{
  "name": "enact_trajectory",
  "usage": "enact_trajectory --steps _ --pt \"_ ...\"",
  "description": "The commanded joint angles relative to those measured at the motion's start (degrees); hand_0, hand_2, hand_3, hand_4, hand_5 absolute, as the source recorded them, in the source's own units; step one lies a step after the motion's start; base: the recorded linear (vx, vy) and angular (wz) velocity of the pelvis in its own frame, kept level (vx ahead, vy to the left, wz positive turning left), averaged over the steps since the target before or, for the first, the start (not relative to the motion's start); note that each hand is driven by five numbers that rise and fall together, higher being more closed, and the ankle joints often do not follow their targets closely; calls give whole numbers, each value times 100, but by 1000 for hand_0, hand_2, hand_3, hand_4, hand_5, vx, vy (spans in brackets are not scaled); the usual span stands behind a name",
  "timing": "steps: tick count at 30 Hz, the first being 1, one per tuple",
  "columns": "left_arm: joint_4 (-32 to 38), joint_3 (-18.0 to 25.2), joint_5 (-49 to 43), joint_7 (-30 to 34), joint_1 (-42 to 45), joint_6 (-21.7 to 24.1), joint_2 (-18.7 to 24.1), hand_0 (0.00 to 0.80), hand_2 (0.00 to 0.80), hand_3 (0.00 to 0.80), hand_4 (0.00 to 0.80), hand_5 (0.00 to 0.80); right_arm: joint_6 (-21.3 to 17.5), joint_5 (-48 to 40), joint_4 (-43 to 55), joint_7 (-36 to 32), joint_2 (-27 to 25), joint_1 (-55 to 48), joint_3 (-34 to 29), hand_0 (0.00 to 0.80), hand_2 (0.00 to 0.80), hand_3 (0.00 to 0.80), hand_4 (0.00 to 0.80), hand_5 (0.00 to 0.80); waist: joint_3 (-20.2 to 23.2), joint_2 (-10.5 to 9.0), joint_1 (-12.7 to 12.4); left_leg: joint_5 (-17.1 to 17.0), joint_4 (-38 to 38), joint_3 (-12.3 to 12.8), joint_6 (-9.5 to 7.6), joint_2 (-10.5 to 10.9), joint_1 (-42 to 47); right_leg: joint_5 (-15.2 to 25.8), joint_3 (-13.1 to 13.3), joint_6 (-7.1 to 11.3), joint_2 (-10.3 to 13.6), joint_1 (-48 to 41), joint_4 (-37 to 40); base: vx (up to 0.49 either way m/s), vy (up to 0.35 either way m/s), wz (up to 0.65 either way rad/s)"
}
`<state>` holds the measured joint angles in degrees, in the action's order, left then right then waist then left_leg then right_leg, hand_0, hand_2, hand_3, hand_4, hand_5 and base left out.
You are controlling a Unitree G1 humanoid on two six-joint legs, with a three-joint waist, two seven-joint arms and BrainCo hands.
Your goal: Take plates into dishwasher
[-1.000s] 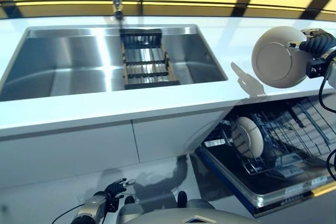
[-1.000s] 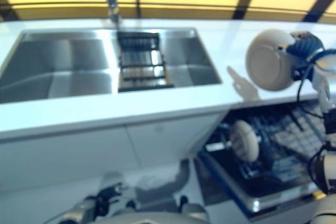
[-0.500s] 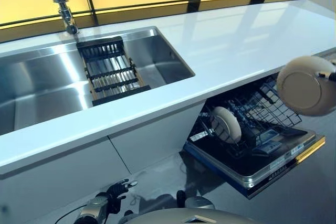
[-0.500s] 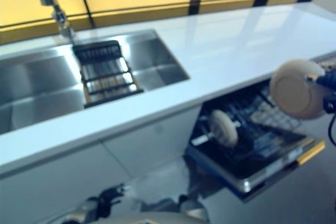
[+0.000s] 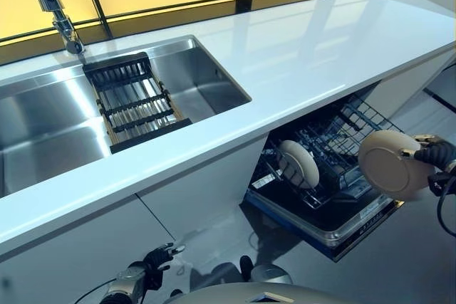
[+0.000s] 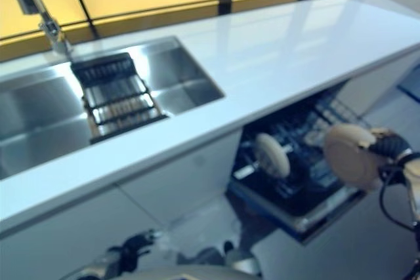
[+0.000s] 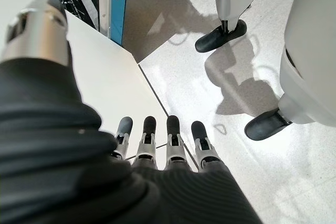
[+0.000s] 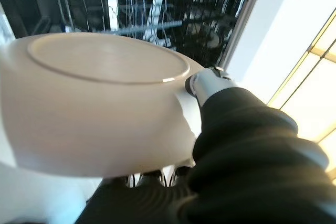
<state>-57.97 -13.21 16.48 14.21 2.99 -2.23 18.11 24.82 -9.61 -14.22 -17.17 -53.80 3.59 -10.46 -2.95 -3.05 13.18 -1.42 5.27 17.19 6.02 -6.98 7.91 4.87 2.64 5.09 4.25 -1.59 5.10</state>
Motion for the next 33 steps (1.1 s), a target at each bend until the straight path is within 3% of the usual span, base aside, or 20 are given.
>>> enact_trajectory --steps 1,14,33 --pt "-96 269 -219 138 -363 152 32 0 0 0 0 0 -476 262 153 289 86 356 -4 800 800 800 800 800 -140 -99 -145 342 -31 -299 -273 -44 103 -140 -282 346 151 81 -411 -6 -38 1" --pt "33 187 -281 218 -218 200 55 0 0 0 0 0 -400 276 -173 877 441 967 580 800 800 800 800 800 -249 86 -402 284 -29 -486 -228 3 -16 -159 -508 312 217 67 -386 10 -50 1" --pt "107 105 -296 293 -96 242 132 0 0 0 0 0 -123 112 -840 1330 291 2239 1187 800 800 800 800 800 -313 274 -714 204 -27 -683 -164 62 -158 -182 -758 291 312 45 -360 13 -23 6"
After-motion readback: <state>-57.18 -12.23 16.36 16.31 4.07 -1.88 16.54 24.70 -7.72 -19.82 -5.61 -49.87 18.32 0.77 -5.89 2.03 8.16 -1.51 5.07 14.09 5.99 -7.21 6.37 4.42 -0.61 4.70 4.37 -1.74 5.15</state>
